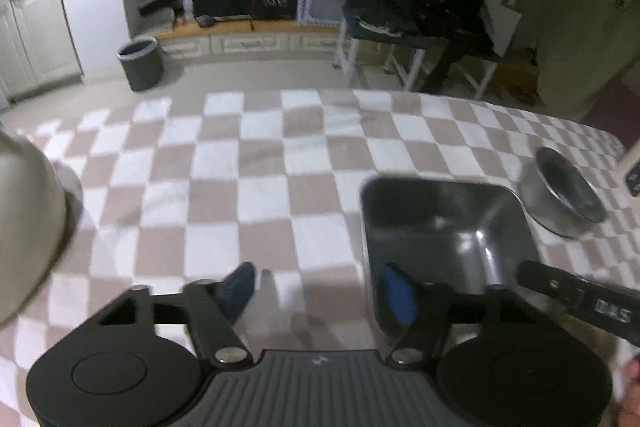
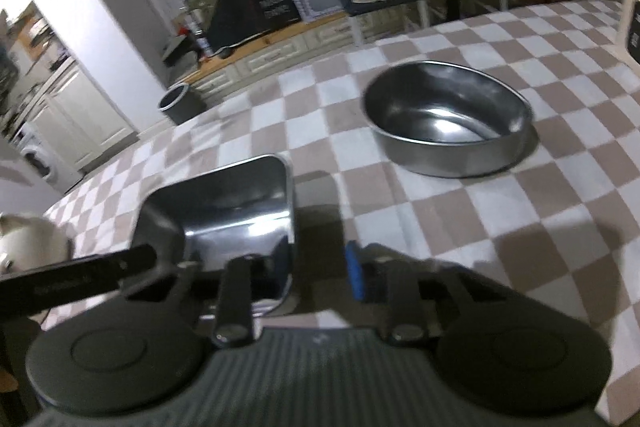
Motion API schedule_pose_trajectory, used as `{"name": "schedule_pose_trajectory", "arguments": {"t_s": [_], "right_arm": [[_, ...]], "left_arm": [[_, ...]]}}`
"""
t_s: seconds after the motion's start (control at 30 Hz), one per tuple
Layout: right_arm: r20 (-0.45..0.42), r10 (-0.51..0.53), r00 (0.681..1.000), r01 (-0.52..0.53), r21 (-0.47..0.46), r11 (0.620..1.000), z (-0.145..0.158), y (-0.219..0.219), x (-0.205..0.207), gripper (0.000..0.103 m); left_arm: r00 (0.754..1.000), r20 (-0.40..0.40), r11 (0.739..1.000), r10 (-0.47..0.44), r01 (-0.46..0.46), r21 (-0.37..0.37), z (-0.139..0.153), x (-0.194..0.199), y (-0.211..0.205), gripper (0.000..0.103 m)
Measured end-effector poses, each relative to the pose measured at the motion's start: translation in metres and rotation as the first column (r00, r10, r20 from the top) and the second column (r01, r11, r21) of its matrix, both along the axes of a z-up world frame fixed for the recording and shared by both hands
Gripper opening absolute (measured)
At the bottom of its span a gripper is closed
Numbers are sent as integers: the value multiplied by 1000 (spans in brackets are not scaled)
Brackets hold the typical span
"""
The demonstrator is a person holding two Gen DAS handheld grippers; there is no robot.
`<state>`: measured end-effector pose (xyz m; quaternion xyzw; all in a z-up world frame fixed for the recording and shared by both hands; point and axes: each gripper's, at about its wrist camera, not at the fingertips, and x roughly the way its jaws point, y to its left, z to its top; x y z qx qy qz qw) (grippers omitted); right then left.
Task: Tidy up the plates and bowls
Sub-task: 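Close both tools on the rim of the second steel tray, then lift the second steel tray with both tools and carry it toward the stacked bowls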
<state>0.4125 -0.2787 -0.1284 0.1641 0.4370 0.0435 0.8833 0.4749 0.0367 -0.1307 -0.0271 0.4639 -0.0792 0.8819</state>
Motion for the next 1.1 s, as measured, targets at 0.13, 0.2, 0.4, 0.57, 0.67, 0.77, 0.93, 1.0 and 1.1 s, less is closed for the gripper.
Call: {"name": "schedule_pose_trajectory", "arguments": {"t_s": [0.13,0.2,0.4,0.57,0.67,0.77,0.93,1.0,1.1], "right_arm": [[0,47,999,-47,-31,998,2,9,-1,8],[0,64,998,-64,-36,997,3,10,-2,8],[-13,79,997,-80,-62,995,7,11,-7,8],[-20,91,996,-93,-70,993,7,5,-8,6],[-17,88,996,-89,-60,994,12,1,-11,6],[8,105,994,-104,-69,992,21,-1,-19,6],[51,127,991,-125,-50,991,43,-11,-39,6],[61,122,991,-120,-39,992,52,-17,-48,6],[80,122,989,-120,-31,992,64,-26,-62,6]], "left_arm": [[1000,-3,998,-12,12,-54,-1,-14,0,31],[1000,6,997,-3,3,-78,0,-16,-1,17],[1000,17,997,-27,28,-77,2,-16,-12,6],[999,32,996,-33,36,-85,9,-25,-15,5],[999,47,996,-22,25,-80,16,-35,-19,5],[998,64,997,-17,22,-75,26,-45,-20,5],[995,95,995,-10,19,-94,49,-66,-24,5],[994,111,995,-17,28,-97,58,-77,-28,5],[991,133,994,-19,33,-105,71,-93,-34,5]]}}
